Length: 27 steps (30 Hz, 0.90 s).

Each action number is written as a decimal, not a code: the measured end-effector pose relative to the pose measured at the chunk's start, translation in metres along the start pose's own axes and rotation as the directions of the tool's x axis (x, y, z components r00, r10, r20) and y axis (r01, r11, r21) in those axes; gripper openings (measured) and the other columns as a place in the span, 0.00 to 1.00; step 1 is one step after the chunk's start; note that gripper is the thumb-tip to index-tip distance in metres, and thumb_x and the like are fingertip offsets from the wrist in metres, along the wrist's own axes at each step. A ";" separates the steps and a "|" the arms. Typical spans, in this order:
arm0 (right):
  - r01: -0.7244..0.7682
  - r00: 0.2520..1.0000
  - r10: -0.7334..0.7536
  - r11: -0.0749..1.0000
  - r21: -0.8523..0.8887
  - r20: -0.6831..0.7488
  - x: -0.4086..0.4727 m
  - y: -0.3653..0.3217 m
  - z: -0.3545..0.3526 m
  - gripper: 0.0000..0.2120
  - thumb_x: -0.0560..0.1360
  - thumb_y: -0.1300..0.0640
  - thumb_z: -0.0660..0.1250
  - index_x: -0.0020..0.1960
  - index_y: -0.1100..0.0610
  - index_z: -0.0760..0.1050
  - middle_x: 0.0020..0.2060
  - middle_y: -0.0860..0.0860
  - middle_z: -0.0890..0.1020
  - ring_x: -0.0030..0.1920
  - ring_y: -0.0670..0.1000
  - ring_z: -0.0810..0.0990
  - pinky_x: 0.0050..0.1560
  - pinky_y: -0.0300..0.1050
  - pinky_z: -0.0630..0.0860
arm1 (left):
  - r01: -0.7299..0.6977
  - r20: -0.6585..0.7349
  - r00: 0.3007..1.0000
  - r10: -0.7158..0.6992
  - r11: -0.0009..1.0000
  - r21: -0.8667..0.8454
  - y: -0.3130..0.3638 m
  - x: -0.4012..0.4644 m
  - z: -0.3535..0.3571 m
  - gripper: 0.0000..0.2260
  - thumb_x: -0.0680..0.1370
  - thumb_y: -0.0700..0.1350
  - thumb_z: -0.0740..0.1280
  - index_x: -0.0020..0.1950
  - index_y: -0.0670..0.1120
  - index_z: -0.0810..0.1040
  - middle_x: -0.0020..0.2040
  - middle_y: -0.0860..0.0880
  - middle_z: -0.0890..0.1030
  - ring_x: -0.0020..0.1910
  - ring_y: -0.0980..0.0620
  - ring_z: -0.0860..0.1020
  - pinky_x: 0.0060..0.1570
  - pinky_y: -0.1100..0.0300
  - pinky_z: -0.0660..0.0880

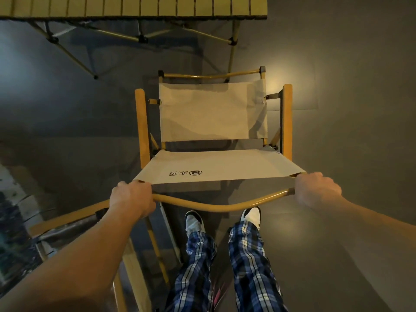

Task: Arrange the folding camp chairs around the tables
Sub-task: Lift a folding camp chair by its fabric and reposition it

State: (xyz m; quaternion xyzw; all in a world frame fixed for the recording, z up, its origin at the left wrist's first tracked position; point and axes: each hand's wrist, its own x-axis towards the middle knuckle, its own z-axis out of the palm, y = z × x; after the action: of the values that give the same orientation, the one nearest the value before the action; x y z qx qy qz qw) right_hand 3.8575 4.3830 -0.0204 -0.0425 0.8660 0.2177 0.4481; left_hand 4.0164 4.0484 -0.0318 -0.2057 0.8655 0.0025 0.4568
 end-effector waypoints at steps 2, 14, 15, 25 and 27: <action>-0.010 0.999 0.014 0.996 -0.085 0.041 -0.011 -0.009 -0.008 0.18 0.77 0.58 0.61 0.66 0.56 0.73 0.57 0.57 0.74 0.59 0.60 0.72 0.55 0.53 0.73 | -0.105 -0.103 0.991 0.090 0.983 -0.149 -0.016 -0.004 0.010 0.12 0.77 0.51 0.65 0.59 0.53 0.72 0.54 0.50 0.77 0.51 0.49 0.74 0.52 0.51 0.76; 0.605 0.606 -0.678 0.732 -0.312 -0.417 -0.131 -0.213 -0.075 0.17 0.76 0.58 0.62 0.64 0.52 0.69 0.58 0.57 0.74 0.59 0.60 0.72 0.59 0.56 0.73 | 0.230 -0.101 0.908 -0.407 0.686 -0.690 -0.070 -0.118 0.128 0.37 0.75 0.67 0.62 0.77 0.48 0.60 0.75 0.46 0.63 0.75 0.42 0.56 0.71 0.41 0.62; 0.655 0.541 -0.752 0.657 -0.373 -0.376 -0.145 -0.236 -0.068 0.18 0.76 0.57 0.62 0.66 0.51 0.68 0.59 0.57 0.73 0.60 0.60 0.72 0.59 0.56 0.72 | 0.278 -0.018 0.905 -0.424 0.625 -0.730 -0.074 -0.131 0.142 0.35 0.75 0.69 0.60 0.75 0.50 0.64 0.74 0.47 0.65 0.75 0.43 0.56 0.71 0.41 0.62; 0.557 0.354 -0.921 0.067 -0.828 0.163 -0.223 -0.335 0.051 0.24 0.76 0.57 0.65 0.71 0.51 0.66 0.72 0.64 0.61 0.70 0.69 0.60 0.67 0.63 0.64 | 0.540 0.540 0.833 -0.120 -0.035 -0.841 -0.017 -0.252 0.271 0.33 0.66 0.77 0.60 0.48 0.48 0.80 0.46 0.51 0.80 0.44 0.55 0.78 0.42 0.60 0.76; 0.476 0.423 -0.891 0.063 -0.877 0.165 -0.223 -0.341 0.062 0.21 0.78 0.56 0.63 0.70 0.54 0.69 0.71 0.65 0.62 0.71 0.69 0.60 0.67 0.63 0.63 | 0.577 0.596 0.801 -0.052 -0.200 -0.792 0.005 -0.263 0.289 0.24 0.70 0.67 0.70 0.51 0.47 0.80 0.46 0.52 0.80 0.43 0.57 0.78 0.35 0.66 0.73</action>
State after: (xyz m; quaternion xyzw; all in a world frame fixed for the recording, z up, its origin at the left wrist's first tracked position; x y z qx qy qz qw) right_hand 4.1283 4.0743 0.0102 -0.7159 0.5755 0.3349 0.2100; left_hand 4.3741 4.2014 0.0076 -0.6820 0.3875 0.5519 0.2830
